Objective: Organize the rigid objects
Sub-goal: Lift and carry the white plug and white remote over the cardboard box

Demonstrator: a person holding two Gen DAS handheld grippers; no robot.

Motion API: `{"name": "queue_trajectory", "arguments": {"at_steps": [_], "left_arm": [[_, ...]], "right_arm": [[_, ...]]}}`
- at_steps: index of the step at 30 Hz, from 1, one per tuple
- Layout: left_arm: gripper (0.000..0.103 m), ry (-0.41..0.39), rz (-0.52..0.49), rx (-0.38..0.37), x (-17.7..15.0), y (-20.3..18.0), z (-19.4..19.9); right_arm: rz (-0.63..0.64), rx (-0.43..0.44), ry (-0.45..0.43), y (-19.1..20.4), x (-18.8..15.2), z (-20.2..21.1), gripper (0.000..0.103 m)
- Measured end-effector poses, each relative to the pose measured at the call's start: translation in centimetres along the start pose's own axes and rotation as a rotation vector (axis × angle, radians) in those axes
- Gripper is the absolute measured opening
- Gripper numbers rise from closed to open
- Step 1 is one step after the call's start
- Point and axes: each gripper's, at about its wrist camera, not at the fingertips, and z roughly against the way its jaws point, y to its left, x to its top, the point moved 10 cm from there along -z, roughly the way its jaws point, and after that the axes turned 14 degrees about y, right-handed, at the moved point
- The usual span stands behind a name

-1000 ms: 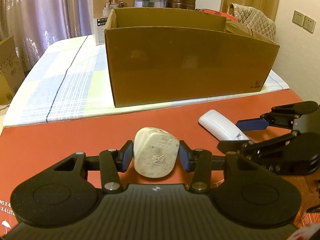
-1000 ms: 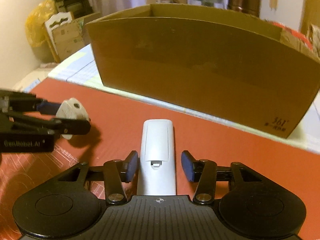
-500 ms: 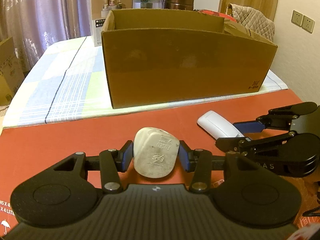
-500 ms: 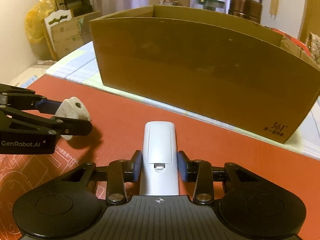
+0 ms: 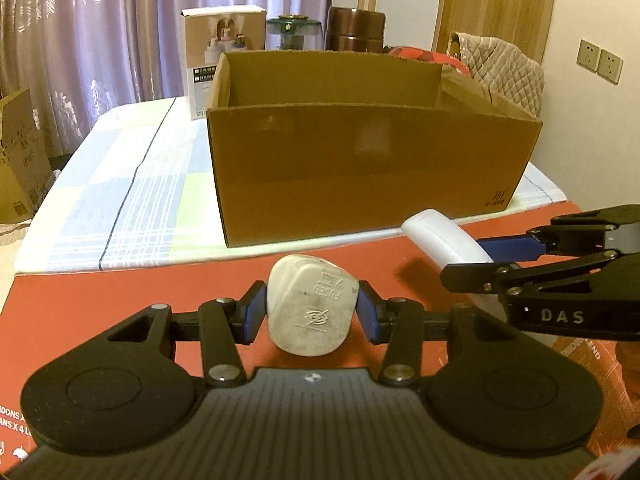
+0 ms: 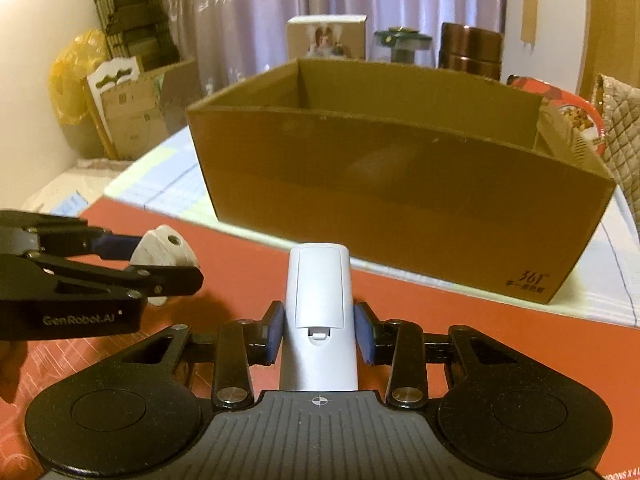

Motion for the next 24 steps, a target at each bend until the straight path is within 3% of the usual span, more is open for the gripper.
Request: {"name": "queue_trajectory", "arguments": {"at_steps": [16,24], "left_arm": [[0.043,-0.041,0.021,-0.044,1.8,-1.6,2.1],[0.043,-0.052,0.019,-0.054,2.3,-2.4,2.9]], "right_arm": [[-0.087,-0.007,-0.113,-1.4,1.4,5.6,0.034],[-0.106,0.005,-0.116,-1.3,1.3,6.2,0.034]]}}
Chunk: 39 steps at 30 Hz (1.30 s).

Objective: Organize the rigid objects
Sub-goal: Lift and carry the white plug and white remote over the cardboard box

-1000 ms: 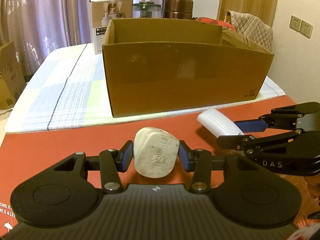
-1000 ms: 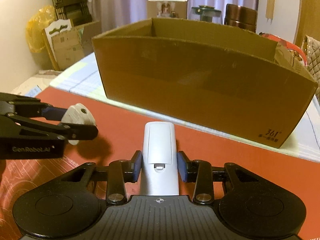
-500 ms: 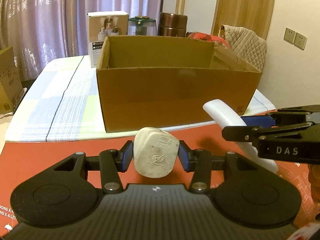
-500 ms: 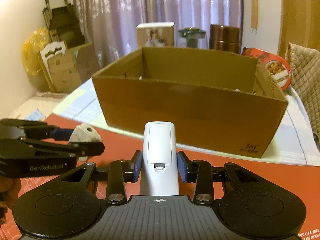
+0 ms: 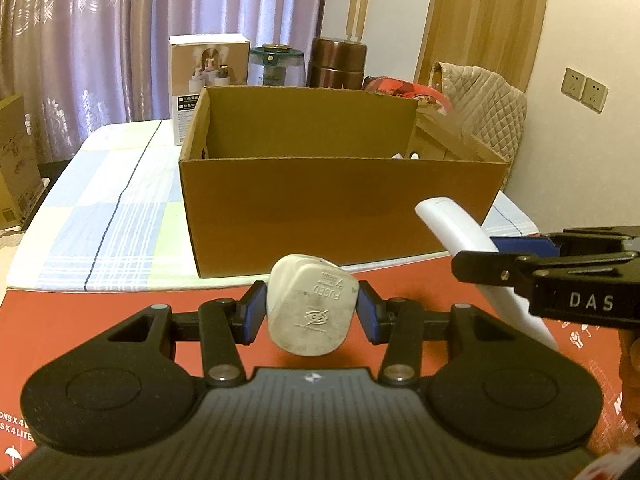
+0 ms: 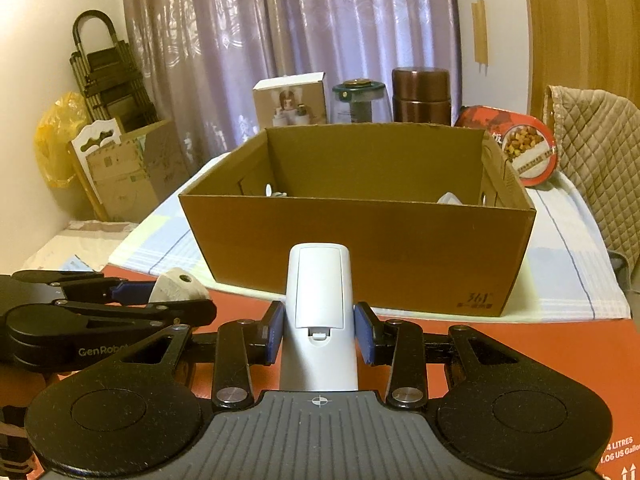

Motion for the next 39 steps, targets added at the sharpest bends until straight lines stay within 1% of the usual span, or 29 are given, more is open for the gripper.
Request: {"name": "queue_trajectory", "arguments": {"at_steps": [9,17,30,39], "left_arm": [[0.043,-0.007,0.007,-0.008,0.7,-0.2,0.4],[0.043,-0.046,0.016,-0.014,1.9,-0.2,1.5],[0.043,-0.114,0.035,-0.023,5.3,-0.7,3.6],[0.043,-0.141,0.039,-0.032,7.0,-1.0,4.1]], "right_arm": [[-0.012,0.008,-0.004,-0.1,0.2,0.1,0.034],[-0.03,0.022,-0.023,-0.2,0.7,0.7,0.034],[-0.072,0.037,-0.078,-0.9,2.6,2.3,0.034],[-0.085,0.012,-0.132,-2.1,4.3,3.5,0.034]]}}
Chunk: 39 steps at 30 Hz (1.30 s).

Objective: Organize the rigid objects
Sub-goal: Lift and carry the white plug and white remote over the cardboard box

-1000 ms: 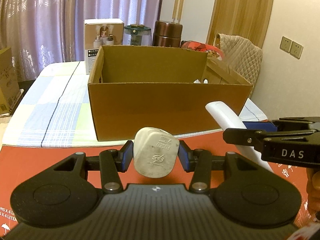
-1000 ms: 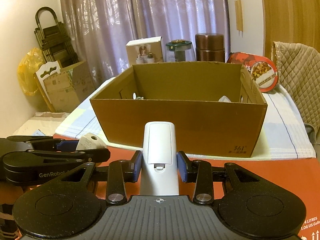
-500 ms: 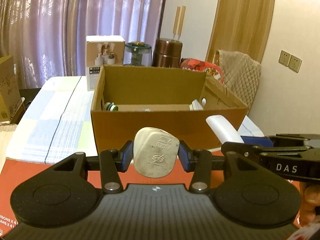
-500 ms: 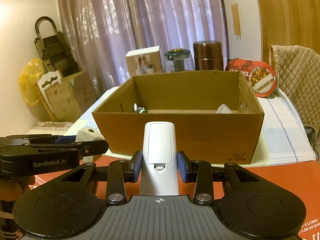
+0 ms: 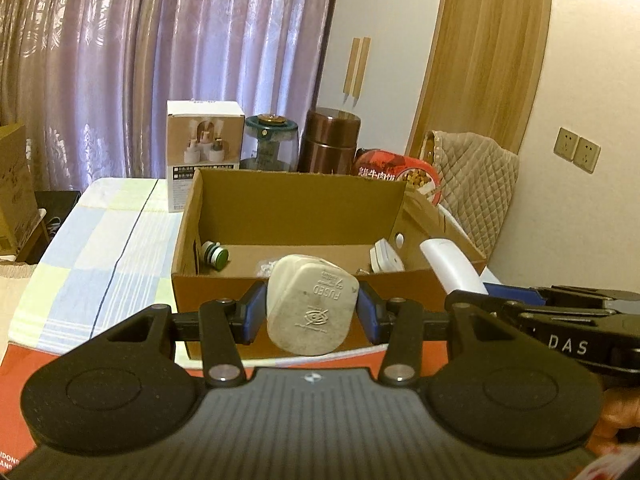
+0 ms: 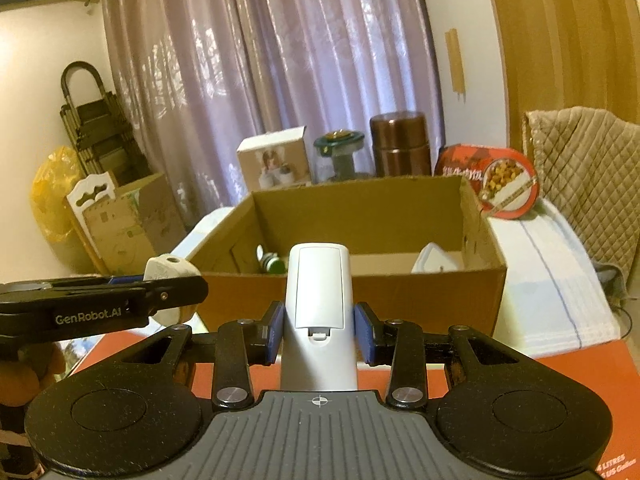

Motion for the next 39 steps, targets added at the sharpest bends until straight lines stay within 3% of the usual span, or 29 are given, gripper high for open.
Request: {"name": "queue_trajectory", "arguments": {"at_steps": [16,28,39], "left_arm": [[0.043,-0.023,-0.001,-0.005,1.9,-0.2,0.0],[0.043,-0.045,0.023,0.008,3.7,1.0,-0.1],[0.043,-0.048,0.017,0.035,6.3,2.2,-1.9]], "right_arm": [[-0.058,-0.036,-0.078,-2.1,3.8,0.3,0.034],[-0.067,-0.034,-0.123,-1.4,5.9,0.0,0.034],[-0.094,-0.047,-0.142,-2.0,7.9,-1.1,0.034]]}}
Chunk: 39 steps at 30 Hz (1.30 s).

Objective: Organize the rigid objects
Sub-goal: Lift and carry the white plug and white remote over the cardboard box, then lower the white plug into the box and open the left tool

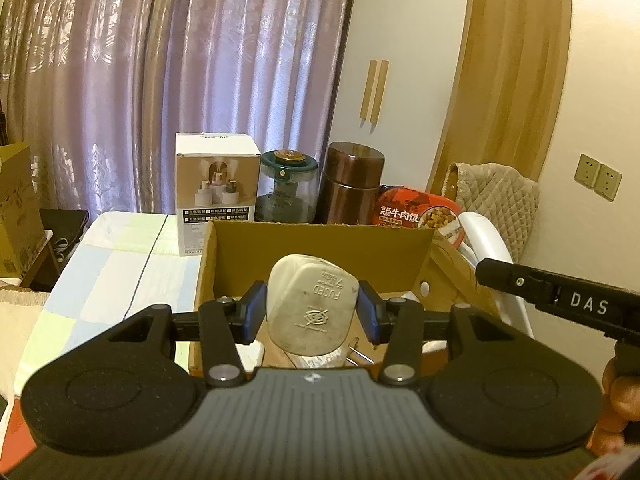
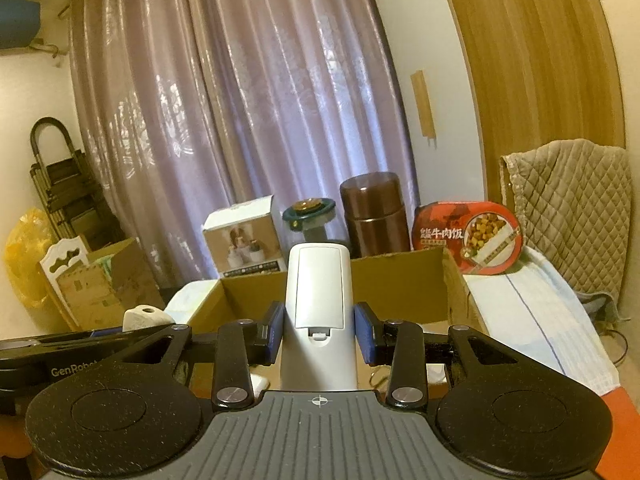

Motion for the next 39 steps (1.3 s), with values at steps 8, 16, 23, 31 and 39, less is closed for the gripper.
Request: {"name": "queue_trajectory", "arguments": {"at_steps": [8,16,23,31,39], "left_arm": [[0.043,0.012,-0.006,-0.001,1.1,0.2,-1.5],[0.043,0.043,-0.006,-0.003,1.1,0.5,-3.8],[0.043,0.057,-0.005,-0.002,1.5,0.6,-5.3],[0.043,0.067,-0.007,-0.003,1.8,0.5,-6.5],[0.043,0.081,0.001,-0.007,1.7,0.7,-7.6]], "right_arm": [[-0.01,-0.01,-0.004,-0.5,1.3,-1.7,0.034],[-0.04,-0.027,0.008,-1.8,2.0,-3.8,0.035],[-0.064,-0.042,0.025,-3.1,2.1,-5.5,0.035],[-0.087,-0.046,0.04,-3.9,2.1,-6.9,0.035],[-0.098,-0.039,0.042,-4.0,2.2,-7.7,0.034]]}}
